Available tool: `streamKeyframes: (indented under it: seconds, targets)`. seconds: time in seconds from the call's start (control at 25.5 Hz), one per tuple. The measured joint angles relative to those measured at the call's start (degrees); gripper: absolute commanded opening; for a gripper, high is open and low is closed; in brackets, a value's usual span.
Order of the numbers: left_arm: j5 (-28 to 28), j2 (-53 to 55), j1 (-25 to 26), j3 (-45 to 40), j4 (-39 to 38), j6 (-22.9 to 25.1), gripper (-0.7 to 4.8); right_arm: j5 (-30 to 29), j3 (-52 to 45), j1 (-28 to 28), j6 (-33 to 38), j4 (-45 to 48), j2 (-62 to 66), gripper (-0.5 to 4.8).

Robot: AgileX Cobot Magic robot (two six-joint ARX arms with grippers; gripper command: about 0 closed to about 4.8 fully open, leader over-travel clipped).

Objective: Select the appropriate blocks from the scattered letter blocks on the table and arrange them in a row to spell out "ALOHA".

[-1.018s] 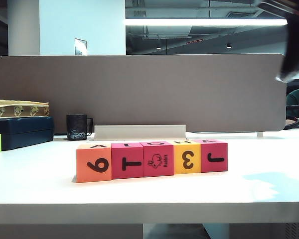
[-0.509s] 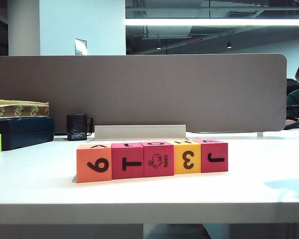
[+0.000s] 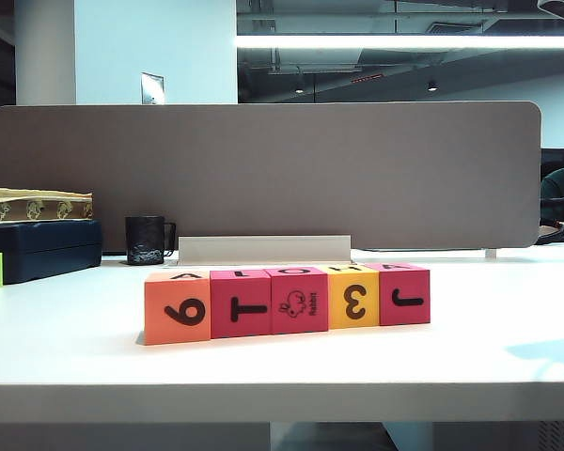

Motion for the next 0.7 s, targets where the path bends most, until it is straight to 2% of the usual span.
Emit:
streamKeyframes:
  seconds: [0.35,0.39,0.43,0.55,0.7]
  targets:
    - [0.0,-0.02,0.02,0.0,0.0,0.04,-0.05,0.0,0.0,0.02,0.0,0.0,0.0,-0.05]
    - [-0.02,-0.09,0.15,0.0,0.0,0.63,-0.05,0.0,0.0,0.0,0.0,0.0,0.0,-0.06]
    - [0.02,-0.39,1.62,-0.04,0.15,3.41,-0.05,0.0,0.0,0.0,0.0,0.0,0.0,-0.06]
    - [0.04,-3.98,10.38,-7.78,11.21,4.55,-0.05,0.0,0.0,0.0,0.0,-0.02,0.02,-0.06]
    - [1.07,-7.21,18.93,-18.4,26.03,1.42,-0.05,0.0,0.0,0.0,0.0,0.0,0.02,-0.05]
